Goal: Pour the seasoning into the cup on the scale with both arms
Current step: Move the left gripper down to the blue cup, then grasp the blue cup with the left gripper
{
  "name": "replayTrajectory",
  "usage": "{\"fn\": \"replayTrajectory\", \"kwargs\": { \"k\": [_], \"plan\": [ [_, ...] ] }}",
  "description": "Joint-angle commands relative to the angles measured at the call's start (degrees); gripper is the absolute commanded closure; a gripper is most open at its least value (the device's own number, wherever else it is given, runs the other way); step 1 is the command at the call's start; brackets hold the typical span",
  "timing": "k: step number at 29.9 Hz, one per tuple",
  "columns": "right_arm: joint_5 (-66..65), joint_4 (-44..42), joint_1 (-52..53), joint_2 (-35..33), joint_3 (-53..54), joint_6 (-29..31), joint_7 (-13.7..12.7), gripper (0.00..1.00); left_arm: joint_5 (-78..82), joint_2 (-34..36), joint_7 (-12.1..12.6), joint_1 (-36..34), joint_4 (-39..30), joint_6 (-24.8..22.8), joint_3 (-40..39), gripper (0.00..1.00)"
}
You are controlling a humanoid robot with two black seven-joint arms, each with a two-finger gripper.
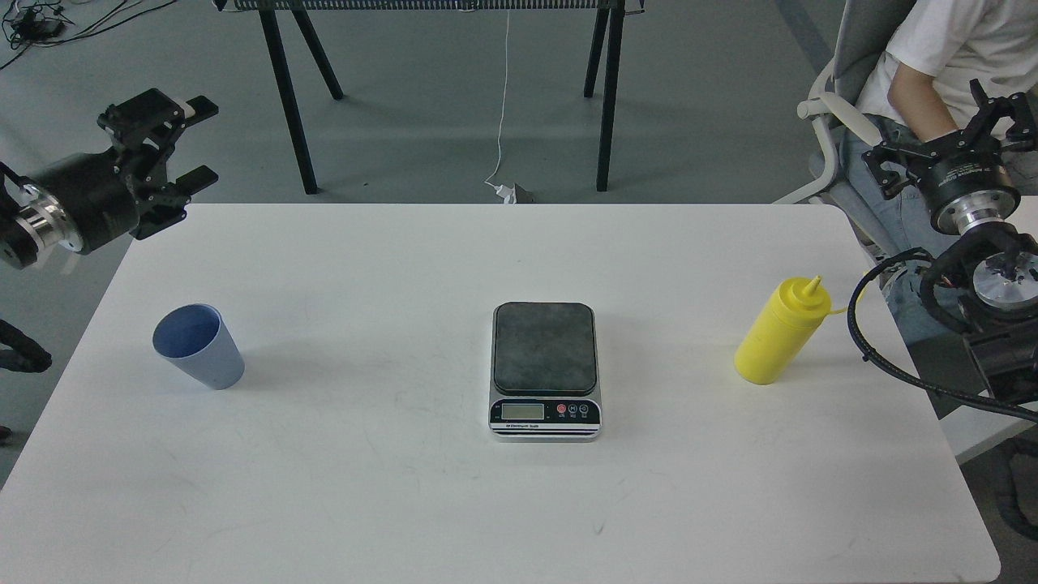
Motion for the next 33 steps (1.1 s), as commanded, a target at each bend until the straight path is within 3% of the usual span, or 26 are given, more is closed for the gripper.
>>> {"fn": "replayTrajectory", "kwargs": {
  "k": [1, 7, 12, 18, 22, 33],
  "plan": [
    [0.0, -0.1, -0.3, -0.1, 0.0, 0.0, 0.1, 0.0, 16.0, 0.4, -0.7, 2.1, -0.9, 5.9, 0.2, 0.0],
    [0.0, -0.1, -0.7, -0.7, 0.0, 0.0, 0.1, 0.0, 36.3, 0.8, -1.0, 5.8, 1.0, 14.0, 1.2, 0.01],
    [0.0, -0.1, -0.8, -0.7, 0.0, 0.0, 0.1, 0.0, 45.7, 0.8, -6.0, 8.8, 5.5, 17.6, 1.3, 0.05],
    [0.0, -0.1, -0.9, -0.7, 0.0, 0.0, 0.1, 0.0, 54.8, -1.8, -7.5, 12.6, 16.0, 25.6, 3.1, 0.14],
    [0.0, -0.1, -0.8, -0.7, 0.0, 0.0, 0.1, 0.0, 54.1, -3.6, -9.0, 12.1, 18.5, 26.9, 7.3, 0.16],
    [-0.1, -0.2, -0.9, -0.7, -0.1, 0.0, 0.1, 0.0, 53.2, -8.4, -10.9, 12.5, 24.4, 27.1, 7.9, 0.26]
  ]
}}
